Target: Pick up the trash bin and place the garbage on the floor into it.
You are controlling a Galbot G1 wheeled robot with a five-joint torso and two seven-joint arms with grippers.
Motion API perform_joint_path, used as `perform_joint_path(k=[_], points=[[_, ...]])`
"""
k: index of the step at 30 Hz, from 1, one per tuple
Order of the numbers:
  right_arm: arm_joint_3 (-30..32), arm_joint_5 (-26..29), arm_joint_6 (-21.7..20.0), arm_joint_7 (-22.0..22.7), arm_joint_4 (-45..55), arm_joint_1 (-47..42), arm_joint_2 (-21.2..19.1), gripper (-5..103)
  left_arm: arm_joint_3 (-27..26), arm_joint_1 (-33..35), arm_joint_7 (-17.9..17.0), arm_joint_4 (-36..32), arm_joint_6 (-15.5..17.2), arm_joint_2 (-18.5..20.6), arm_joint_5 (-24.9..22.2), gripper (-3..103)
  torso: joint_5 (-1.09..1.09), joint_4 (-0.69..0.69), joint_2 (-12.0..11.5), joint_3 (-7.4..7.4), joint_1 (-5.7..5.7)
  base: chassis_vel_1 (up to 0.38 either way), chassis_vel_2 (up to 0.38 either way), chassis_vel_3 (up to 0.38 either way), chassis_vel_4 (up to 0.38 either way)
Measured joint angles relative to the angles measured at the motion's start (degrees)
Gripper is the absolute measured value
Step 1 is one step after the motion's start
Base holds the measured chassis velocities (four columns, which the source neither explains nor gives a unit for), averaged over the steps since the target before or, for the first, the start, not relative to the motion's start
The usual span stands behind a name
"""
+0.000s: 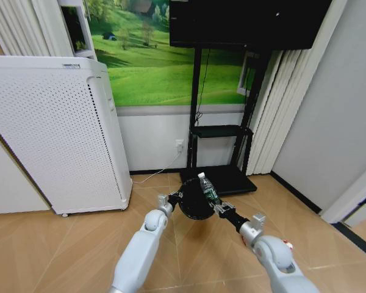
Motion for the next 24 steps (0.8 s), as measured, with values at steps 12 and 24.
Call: perform_joint_path(k=[12,24], points=[[0.55,-0.66,1.27,-0.11,-1.56,0.37,-1.30,63,0.69,1.51,-0.66,-2.18,0.12,0.23,1.61,3,-0.01,0.00,0.00,-0.01,0.00,0.000,0.000,0.000,0.000],[2.95,3.39,0.66,4.64,1.52,0.08,-2.14,99,-1.27,2.55,-0.95,-4.91,0.18,0.87,1.97,3,-0.02,-0.02,0.00,0.00,0.00,0.000,0.000,0.000,0.000]])
